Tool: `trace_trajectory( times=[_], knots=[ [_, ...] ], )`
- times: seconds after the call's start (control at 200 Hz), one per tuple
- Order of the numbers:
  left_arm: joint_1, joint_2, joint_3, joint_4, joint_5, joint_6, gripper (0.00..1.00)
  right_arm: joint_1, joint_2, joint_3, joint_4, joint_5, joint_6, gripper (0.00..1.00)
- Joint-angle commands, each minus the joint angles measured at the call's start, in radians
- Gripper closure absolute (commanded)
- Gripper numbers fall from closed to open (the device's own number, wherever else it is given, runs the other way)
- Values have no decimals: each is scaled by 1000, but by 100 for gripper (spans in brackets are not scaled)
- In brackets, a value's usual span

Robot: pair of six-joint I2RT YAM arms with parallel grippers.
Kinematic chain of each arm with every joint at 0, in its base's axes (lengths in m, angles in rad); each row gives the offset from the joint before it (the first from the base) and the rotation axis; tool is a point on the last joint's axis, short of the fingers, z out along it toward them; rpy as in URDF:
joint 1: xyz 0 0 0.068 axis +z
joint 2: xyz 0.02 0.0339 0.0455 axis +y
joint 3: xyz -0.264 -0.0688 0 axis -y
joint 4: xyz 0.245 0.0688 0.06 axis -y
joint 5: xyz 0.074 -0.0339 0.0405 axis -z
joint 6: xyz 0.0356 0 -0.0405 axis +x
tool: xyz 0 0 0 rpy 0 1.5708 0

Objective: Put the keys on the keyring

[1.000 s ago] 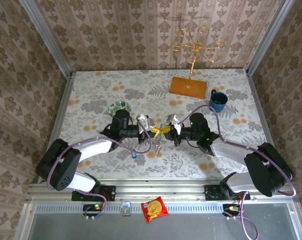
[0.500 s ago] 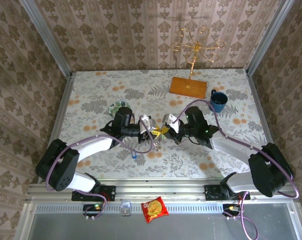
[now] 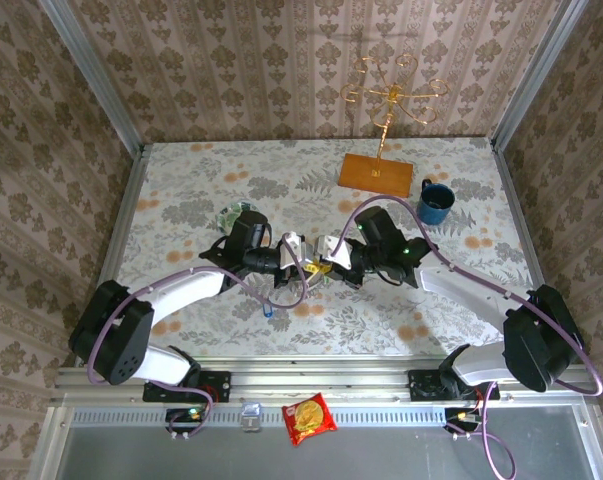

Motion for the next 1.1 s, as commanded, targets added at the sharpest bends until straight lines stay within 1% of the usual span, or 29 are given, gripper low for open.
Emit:
trace_trajectory(
  times=[0.0, 0.06, 0.09, 0.17, 0.245, 0.325, 0.38, 0.53, 0.64, 0.865, 0.915, 0.97, 1.035, 1.095],
  knots=[
    [-13, 3, 23, -36, -17, 28, 91, 38, 6, 33, 43, -85, 4, 100],
    [-12, -2, 17, -32, -7, 28, 100, 36, -6, 12, 96, -82, 45, 100],
    [-11, -7, 11, -25, -3, 25, 100, 30, -16, -5, 125, -81, 66, 98],
    [-4, -20, -17, 24, 8, -5, 100, 1, -47, -63, 208, -79, 142, 86],
    [3, -32, -51, 93, 19, -53, 100, -32, -73, -112, 245, -83, 204, 74],
    [7, -39, -81, 160, 30, -95, 100, -49, -95, -156, 256, -84, 240, 68],
    [7, -41, -96, 197, 34, -117, 100, -49, -107, -178, 261, -79, 255, 68],
    [8, -42, -109, 229, 38, -137, 100, -49, -134, -224, 307, -69, 292, 71],
    [7, -44, -111, 237, 40, -143, 100, -49, -136, -229, 307, -58, 292, 75],
    [7, -42, -117, 259, 54, -153, 100, -49, -116, -224, 334, -65, 300, 74],
    [7, -42, -118, 261, 55, -153, 100, -49, -110, -220, 335, -75, 299, 80],
    [7, -43, -118, 262, 56, -154, 100, -49, -101, -215, 334, -82, 299, 88],
    [9, -42, -120, 269, 56, -159, 100, -50, -95, -209, 331, -87, 298, 93],
    [10, -42, -125, 288, 54, -172, 100, -49, -92, -208, 323, -90, 292, 100]
  ],
)
